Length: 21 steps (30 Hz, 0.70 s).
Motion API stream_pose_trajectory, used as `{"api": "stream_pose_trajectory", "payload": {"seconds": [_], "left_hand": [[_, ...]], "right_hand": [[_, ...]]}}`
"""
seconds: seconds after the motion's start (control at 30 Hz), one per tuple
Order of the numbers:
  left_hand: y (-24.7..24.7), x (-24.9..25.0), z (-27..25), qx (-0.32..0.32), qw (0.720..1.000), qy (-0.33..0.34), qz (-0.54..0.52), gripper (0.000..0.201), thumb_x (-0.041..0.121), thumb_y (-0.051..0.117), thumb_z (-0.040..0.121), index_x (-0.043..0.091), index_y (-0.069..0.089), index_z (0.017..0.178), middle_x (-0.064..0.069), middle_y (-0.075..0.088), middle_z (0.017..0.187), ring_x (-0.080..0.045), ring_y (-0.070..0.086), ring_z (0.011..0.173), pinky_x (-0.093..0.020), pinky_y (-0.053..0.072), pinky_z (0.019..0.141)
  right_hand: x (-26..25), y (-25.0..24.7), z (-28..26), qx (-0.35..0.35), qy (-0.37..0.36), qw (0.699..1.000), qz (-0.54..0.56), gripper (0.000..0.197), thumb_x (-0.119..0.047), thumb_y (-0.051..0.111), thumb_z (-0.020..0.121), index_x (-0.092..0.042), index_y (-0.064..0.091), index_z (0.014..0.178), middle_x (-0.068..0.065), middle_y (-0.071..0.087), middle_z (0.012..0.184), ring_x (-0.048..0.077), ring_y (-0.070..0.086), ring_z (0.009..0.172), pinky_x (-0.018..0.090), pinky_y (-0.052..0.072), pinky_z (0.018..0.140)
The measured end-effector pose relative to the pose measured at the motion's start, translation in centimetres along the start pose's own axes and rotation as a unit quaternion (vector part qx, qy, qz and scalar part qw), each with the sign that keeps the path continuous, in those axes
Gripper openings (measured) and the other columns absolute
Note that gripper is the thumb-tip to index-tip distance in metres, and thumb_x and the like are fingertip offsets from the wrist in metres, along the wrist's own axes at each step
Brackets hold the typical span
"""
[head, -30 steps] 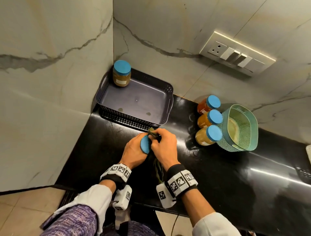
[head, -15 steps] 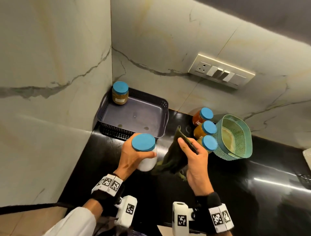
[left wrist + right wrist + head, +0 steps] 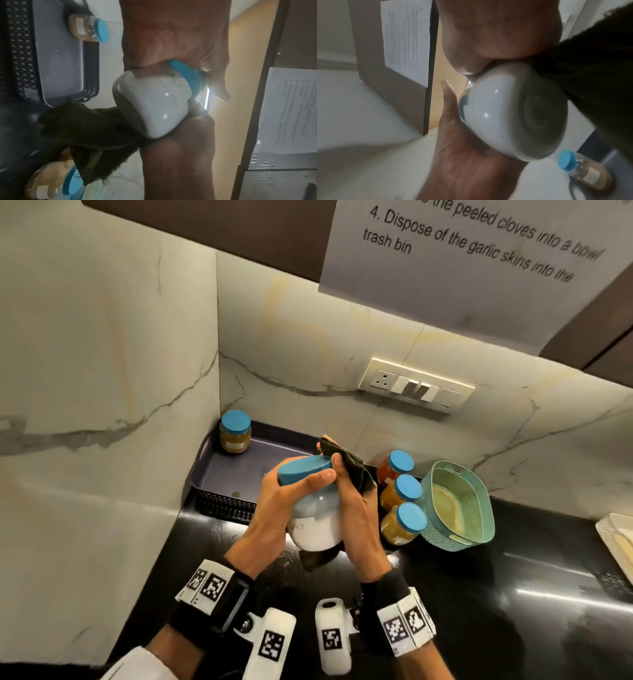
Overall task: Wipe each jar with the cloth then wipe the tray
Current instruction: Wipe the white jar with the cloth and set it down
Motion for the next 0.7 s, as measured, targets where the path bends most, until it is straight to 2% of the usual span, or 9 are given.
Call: {"api": "stream_pose_trajectory", "payload": {"seconds": [0.13,0.23,0.33,0.4,0.43,0.47,0.53,0.6,0.7], "left_hand": [[0.6,0.8,0.1,0.041,0.999,0.015,-0.001,0.063,0.035,0.097,0.057,0.006,0.078,0.109,-0.014,0.081,0.1,-0.034,0.078,0.094,-0.038,0.061,0.079],[0.8,1.6,0.5,0.057,0.997,0.032,-0.027,0.065,0.041,0.089,0.055,0.003,0.078,0.106,-0.014,0.081,0.097,-0.03,0.078,0.086,-0.034,0.062,0.071],[0.6,2.4,1.2,0.04,0.997,0.035,-0.06,0.049,0.04,0.088,0.057,0.007,0.079,0.093,-0.01,0.078,0.086,-0.022,0.074,0.074,-0.028,0.06,0.062],[0.3,2.5,1.8,0.029,0.995,0.028,-0.093,0.034,0.038,0.086,0.057,0.013,0.079,0.08,-0.007,0.075,0.078,-0.019,0.071,0.067,-0.026,0.059,0.059],[0.1,2.4,2.0,0.028,0.994,0.027,-0.099,0.03,0.038,0.086,0.057,0.015,0.079,0.076,-0.006,0.075,0.077,-0.019,0.071,0.067,-0.027,0.059,0.06],[0.1,2.5,2.2,0.033,0.995,0.031,-0.089,0.03,0.039,0.087,0.057,0.017,0.079,0.076,-0.006,0.075,0.078,-0.02,0.071,0.069,-0.029,0.06,0.062],[0.5,2.6,2.0,0.043,0.996,0.042,-0.062,0.041,0.043,0.089,0.053,0.016,0.079,0.082,-0.008,0.077,0.082,-0.024,0.073,0.073,-0.034,0.061,0.067],[1.2,2.8,1.7,0.045,0.996,0.057,-0.045,0.055,0.044,0.089,0.051,0.011,0.078,0.093,-0.012,0.08,0.089,-0.028,0.076,0.081,-0.039,0.063,0.074],[1.7,3.7,2.4,0.029,0.995,0.072,-0.055,0.041,0.042,0.097,0.052,0.016,0.078,0.078,-0.006,0.077,0.078,-0.021,0.073,0.07,-0.033,0.061,0.067]], "right_hand": [[-0.5,0.8,1.0,-0.01,0.02,1.0,0.009,0.019,-0.031,0.06,0.099,-0.02,0.075,0.102,0.006,0.079,0.093,0.024,0.077,0.086,0.038,0.063,0.074],[-0.9,1.3,0.9,-0.015,-0.015,1.0,-0.02,0.023,-0.036,0.06,0.097,-0.02,0.075,0.102,0.004,0.079,0.091,0.023,0.077,0.086,0.033,0.061,0.072],[-0.7,1.8,-0.7,-0.026,-0.102,0.994,-0.031,0.046,-0.055,0.062,0.092,-0.022,0.071,0.123,0.004,0.075,0.117,0.029,0.07,0.113,0.046,0.059,0.094],[0.0,2.2,-1.9,-0.057,-0.179,0.979,-0.076,0.046,-0.05,0.06,0.097,-0.033,0.061,0.139,0.001,0.06,0.145,0.028,0.05,0.141,0.055,0.043,0.113],[0.1,2.2,-2.0,-0.063,-0.188,0.977,-0.084,0.044,-0.049,0.059,0.097,-0.036,0.06,0.139,-0.001,0.058,0.148,0.026,0.047,0.144,0.054,0.04,0.116],[-0.1,2.2,-1.5,-0.054,-0.181,0.978,-0.086,0.04,-0.05,0.06,0.097,-0.035,0.064,0.134,0.002,0.062,0.143,0.03,0.053,0.138,0.052,0.045,0.112],[-1.4,1.8,0.4,-0.022,-0.098,0.992,-0.075,0.034,-0.054,0.062,0.092,-0.029,0.075,0.111,0.006,0.077,0.11,0.037,0.071,0.106,0.042,0.061,0.087],[-2.2,1.4,2.0,-0.033,-0.036,0.997,-0.067,0.023,-0.046,0.06,0.093,-0.028,0.074,0.098,0.003,0.078,0.09,0.029,0.075,0.086,0.03,0.061,0.068],[-2.7,2.0,0.7,-0.034,-0.091,0.993,-0.06,0.026,-0.042,0.061,0.099,-0.023,0.073,0.111,0.005,0.077,0.103,0.025,0.075,0.095,0.033,0.062,0.077]]}}
Point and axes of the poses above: each hand's wrist, its own z-axis towards the middle knuckle, its own y-axis out of the palm, x = y × z, the point moved 5 cm from there along z, towards the middle knuckle
